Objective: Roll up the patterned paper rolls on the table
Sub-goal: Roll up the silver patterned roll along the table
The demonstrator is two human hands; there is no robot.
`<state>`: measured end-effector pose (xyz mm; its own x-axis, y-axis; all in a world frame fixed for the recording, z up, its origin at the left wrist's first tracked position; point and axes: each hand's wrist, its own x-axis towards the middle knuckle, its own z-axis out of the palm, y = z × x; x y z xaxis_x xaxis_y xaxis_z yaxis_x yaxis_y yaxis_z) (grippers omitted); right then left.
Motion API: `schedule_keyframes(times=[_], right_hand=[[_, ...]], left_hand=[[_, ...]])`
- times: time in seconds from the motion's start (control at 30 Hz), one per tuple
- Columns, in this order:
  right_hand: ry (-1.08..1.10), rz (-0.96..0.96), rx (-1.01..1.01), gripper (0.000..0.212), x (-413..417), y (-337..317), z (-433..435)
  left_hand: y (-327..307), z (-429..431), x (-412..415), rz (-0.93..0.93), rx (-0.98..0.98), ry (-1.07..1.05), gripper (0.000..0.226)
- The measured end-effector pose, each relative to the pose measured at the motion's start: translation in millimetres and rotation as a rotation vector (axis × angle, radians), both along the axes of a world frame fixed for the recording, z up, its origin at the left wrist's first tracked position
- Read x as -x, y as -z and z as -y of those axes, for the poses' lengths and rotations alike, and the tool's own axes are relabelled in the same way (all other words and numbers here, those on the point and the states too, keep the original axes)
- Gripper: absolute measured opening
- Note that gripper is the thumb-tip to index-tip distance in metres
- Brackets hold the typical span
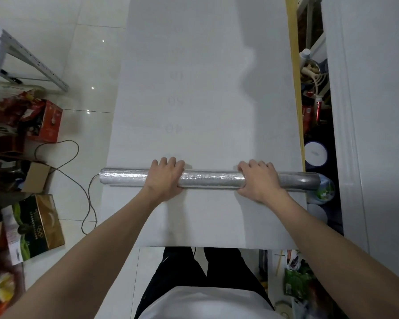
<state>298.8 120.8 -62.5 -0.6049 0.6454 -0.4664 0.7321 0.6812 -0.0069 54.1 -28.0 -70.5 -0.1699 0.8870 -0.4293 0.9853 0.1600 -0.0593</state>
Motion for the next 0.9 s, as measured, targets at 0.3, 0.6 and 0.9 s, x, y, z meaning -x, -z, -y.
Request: schedule_keyframes(times=[0.3,0.6,0.9], right_hand=[[-0.076,-0.093,-0.038,0.037,-0.7,-32.5,5.7],[-0.069,-0.195,-0.080,0.038,-25.7,-73.0,23.4],[0.045,-0.357,-0.194,0.036,-32.1,-135.1,57.2]], left_hand=[[-42.2,26.4,-6.2,0.090,-0.061,-0.123,0.032],[-90.3,50.8,-30.4,0.083,-0.194,-0.145,0.044],[-162.1,54.7,-15.3,0.001,-0.373,0.020,0.049]])
